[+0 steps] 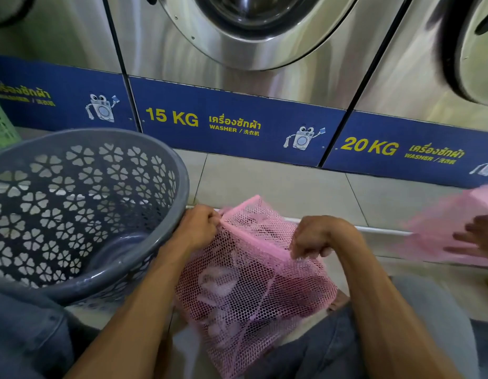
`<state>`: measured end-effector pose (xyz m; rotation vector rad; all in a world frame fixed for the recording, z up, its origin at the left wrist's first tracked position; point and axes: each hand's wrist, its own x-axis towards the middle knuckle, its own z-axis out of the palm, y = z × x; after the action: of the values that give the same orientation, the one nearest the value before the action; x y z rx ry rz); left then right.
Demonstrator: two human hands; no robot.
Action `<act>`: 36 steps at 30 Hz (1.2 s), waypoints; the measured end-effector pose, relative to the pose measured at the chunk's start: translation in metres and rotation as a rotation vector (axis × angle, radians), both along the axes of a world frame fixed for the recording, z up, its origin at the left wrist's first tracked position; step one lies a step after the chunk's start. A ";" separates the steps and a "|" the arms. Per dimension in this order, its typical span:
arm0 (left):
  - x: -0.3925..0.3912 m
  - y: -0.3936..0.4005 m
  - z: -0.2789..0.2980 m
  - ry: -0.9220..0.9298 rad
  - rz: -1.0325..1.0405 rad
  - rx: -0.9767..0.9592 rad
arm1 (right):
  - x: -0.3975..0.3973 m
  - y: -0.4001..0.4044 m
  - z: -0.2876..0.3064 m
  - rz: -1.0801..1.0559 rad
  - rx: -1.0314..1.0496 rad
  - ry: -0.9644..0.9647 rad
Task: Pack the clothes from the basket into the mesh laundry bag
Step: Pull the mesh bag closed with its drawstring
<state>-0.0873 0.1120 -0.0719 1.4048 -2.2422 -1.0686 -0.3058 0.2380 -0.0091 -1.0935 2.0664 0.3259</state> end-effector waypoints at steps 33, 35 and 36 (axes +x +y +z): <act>-0.017 -0.005 -0.023 0.395 0.046 0.458 | 0.116 -0.020 -0.063 0.028 -0.535 -0.150; -0.022 -0.007 -0.030 0.379 0.069 0.347 | 0.122 -0.018 -0.053 0.075 -0.535 -0.199; -0.024 -0.007 -0.033 0.373 0.063 0.302 | 0.124 -0.016 -0.048 0.107 -0.517 -0.216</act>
<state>-0.1110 0.1052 -0.1044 1.2441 -1.8183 -1.5521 -0.1814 0.2222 -0.0572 -1.4718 1.9468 -0.2853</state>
